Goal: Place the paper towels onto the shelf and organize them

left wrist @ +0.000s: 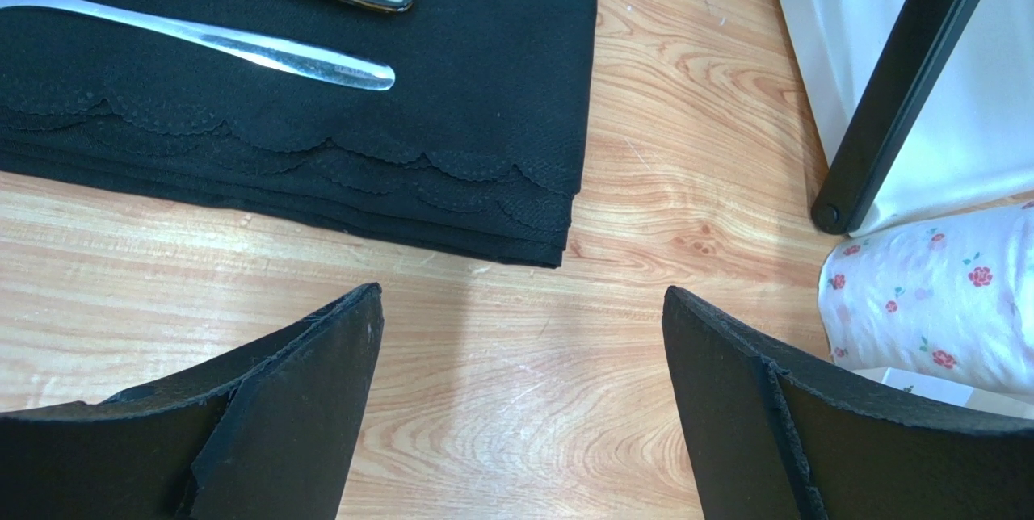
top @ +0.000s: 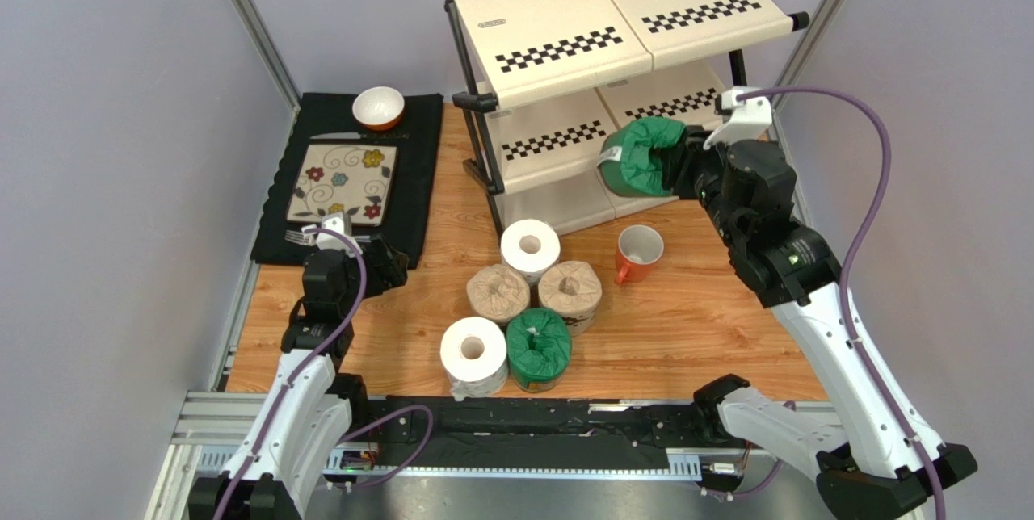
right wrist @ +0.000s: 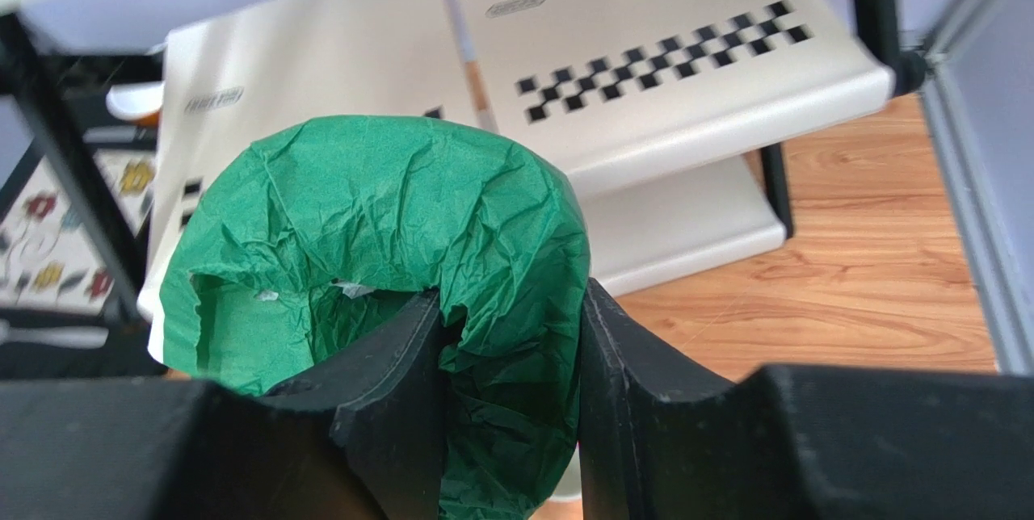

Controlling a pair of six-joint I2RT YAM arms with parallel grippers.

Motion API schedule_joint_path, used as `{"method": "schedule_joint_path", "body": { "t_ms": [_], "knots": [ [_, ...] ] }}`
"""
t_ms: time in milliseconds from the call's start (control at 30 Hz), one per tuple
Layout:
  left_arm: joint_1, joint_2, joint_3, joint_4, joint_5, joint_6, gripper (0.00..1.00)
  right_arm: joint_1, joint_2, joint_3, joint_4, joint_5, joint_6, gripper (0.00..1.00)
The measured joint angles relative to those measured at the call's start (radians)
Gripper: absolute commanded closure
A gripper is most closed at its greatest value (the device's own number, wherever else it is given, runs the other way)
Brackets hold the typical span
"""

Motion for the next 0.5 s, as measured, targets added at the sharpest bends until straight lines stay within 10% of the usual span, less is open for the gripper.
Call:
{"method": "schedule_joint_path", "body": {
  "t_ms": [500],
  "knots": [
    [0.000,0.000,0.000,-0.006,0.002,0.000,0.06,-0.134,0.240,0.119,0.038,0.104,0.083,0.75]
  ]
}}
